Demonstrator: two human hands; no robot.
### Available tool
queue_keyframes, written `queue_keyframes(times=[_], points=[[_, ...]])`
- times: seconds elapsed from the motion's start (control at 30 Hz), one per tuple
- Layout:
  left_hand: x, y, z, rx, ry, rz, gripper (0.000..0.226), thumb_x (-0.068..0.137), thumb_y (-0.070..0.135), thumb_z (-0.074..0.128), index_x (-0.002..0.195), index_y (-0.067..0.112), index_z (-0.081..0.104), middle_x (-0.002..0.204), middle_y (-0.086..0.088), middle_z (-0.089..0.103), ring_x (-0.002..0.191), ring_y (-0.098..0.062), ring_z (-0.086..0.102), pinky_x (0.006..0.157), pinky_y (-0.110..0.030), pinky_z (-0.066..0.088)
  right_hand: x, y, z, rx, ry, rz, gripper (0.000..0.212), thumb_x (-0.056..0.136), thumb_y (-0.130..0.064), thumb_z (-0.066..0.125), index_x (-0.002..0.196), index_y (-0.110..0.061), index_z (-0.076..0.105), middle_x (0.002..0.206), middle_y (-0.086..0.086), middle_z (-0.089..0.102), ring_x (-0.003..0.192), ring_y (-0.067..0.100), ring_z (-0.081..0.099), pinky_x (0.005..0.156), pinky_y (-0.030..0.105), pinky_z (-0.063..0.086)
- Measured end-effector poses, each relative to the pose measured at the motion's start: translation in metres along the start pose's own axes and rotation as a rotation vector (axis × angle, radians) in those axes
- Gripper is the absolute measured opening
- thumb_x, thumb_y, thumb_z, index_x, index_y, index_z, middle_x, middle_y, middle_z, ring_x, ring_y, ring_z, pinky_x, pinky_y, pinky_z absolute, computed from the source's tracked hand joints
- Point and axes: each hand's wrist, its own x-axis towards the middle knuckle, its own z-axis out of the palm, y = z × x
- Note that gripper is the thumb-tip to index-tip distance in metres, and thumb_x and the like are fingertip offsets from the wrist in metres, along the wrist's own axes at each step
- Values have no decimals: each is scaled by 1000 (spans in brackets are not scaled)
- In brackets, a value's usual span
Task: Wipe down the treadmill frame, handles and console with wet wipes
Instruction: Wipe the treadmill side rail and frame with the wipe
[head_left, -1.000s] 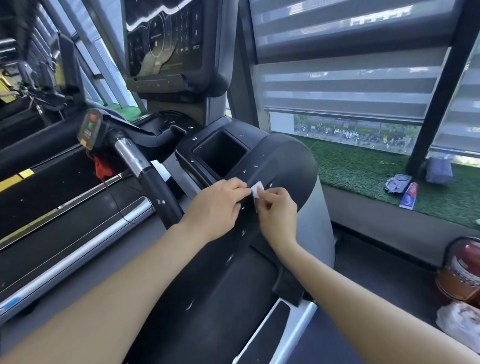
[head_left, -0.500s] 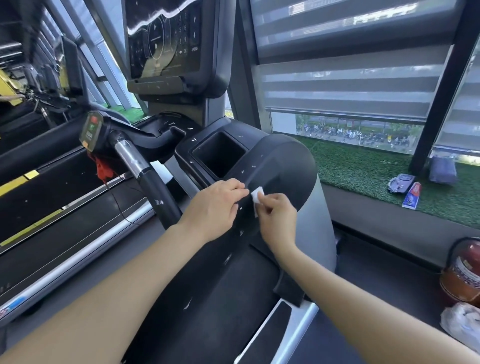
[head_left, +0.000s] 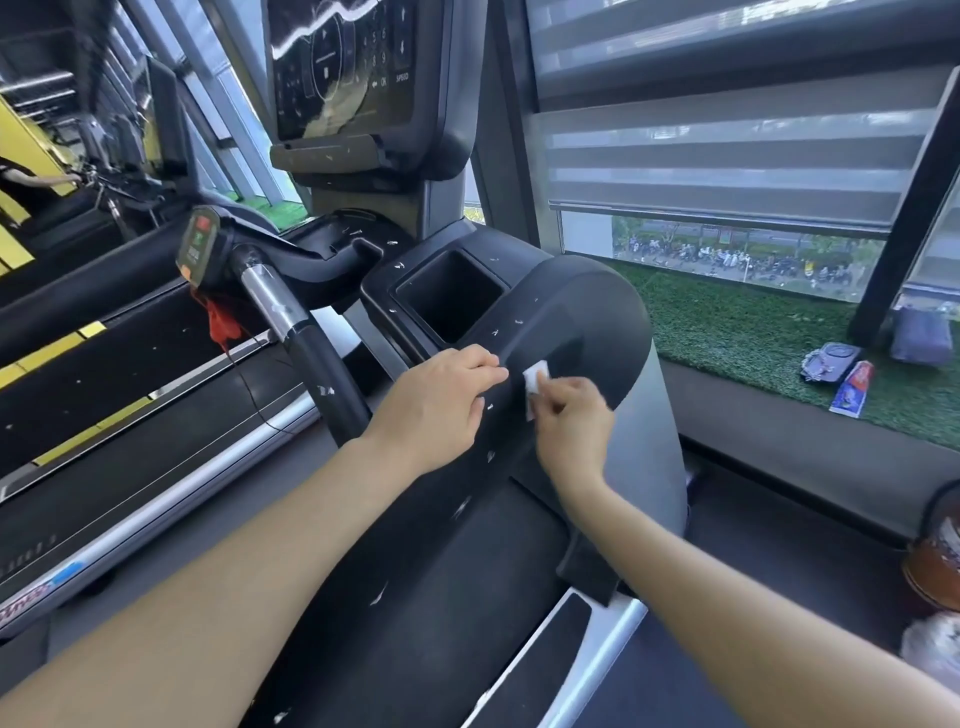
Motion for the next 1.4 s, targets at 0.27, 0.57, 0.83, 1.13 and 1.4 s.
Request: queue_keyframes(times=[0.27, 0.57, 0.83, 1.13, 1.4], points=[[-1, 1, 2, -8, 23, 7, 39, 91, 10, 50, 128, 21, 58, 132, 9, 52, 118, -15, 50, 86, -29, 45, 42, 10, -13, 37, 70, 97, 21, 93, -16, 57, 106, -7, 72, 98, 13, 68, 91, 25, 61, 70, 22, 38], [-1, 1, 5, -6, 38, -5, 41, 90, 8, 51, 127, 20, 59, 131, 9, 53, 116, -16, 51, 87, -31, 47, -19, 10, 3, 134, -16, 28, 25, 96, -22, 55, 80, -10, 70, 80, -10, 54, 64, 0, 49, 60, 7, 35], [-2, 5, 4, 11, 47, -27, 42, 91, 7, 49, 129, 22, 58, 132, 10, 52, 118, -14, 49, 84, -22, 39, 54, 30, -6, 54, 112, 221, 24, 94, -20, 55, 114, -16, 69, 100, 6, 65, 87, 17, 58, 70, 20, 35], [-2, 5, 7, 19, 74, -17, 42, 88, 4, 53, 127, 19, 60, 129, 7, 55, 115, -17, 53, 81, -23, 40, -27, 21, 6, 86, 16, 21, 31, 97, -30, 53, 78, -13, 70, 78, -11, 54, 68, 5, 51, 64, 12, 36], [-3, 8, 8, 17, 92, -32, 41, 88, 3, 52, 125, 19, 61, 127, 7, 57, 113, -19, 54, 81, -30, 45, 30, 29, -1, 1, 100, 341, 35, 96, -27, 48, 72, -7, 63, 57, 4, 43, 62, 27, 38, 63, 30, 37]])
